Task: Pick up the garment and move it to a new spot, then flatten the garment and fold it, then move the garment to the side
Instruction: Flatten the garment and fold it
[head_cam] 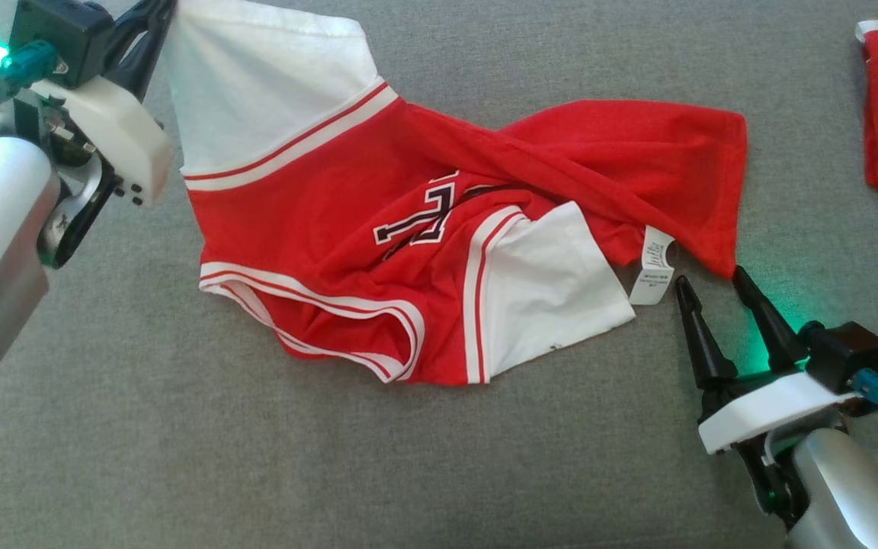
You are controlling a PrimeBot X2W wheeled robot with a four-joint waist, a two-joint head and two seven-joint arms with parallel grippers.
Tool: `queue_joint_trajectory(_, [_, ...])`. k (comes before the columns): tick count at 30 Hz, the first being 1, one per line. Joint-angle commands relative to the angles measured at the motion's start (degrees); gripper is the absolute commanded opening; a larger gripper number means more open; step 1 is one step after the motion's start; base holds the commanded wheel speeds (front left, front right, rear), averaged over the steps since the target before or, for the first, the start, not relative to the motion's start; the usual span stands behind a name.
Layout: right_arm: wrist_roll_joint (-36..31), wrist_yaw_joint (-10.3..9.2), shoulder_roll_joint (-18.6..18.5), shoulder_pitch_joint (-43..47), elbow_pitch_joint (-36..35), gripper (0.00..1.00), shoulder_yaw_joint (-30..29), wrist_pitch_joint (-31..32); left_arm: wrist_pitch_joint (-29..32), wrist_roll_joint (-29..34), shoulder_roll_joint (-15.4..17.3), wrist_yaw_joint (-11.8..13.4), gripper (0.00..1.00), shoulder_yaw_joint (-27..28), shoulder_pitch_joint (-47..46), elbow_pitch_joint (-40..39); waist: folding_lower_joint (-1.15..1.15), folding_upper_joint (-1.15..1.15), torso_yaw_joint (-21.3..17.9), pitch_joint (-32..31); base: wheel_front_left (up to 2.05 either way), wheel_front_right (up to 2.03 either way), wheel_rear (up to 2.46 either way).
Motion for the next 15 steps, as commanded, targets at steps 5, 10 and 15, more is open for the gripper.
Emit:
queue_joint_trajectory(5, [-0.66, -0.05, -0.51, -0.06, -0.72, 0.99, 0.4, -0.59, -0.53, -0.14, 1.81, -0.04, 0.0, 2.11, -1.69, -0.42, 0.0, 0.0, 0.31, -0.21, 0.0, 0.0, 0.0])
queue_joint_trajectory(10, [-0.8, -0.05, -0.17, -0.27, -0.8, 0.46, -0.54, -0.71, -0.88, -0.38, 1.59, -0.05, 0.0, 1.98, -1.49, -0.13, 0.0, 0.0, 0.37, -0.48, 0.0, 0.0, 0.0])
queue_joint_trajectory(15, [-1.86, -0.05, 0.46, -0.71, -1.61, 0.0, -1.8, -0.77, -1.05, -0.63, 1.56, 0.01, 0.0, 1.87, -1.25, 0.08, 0.0, 0.0, 0.13, -0.75, 0.0, 0.0, 0.0])
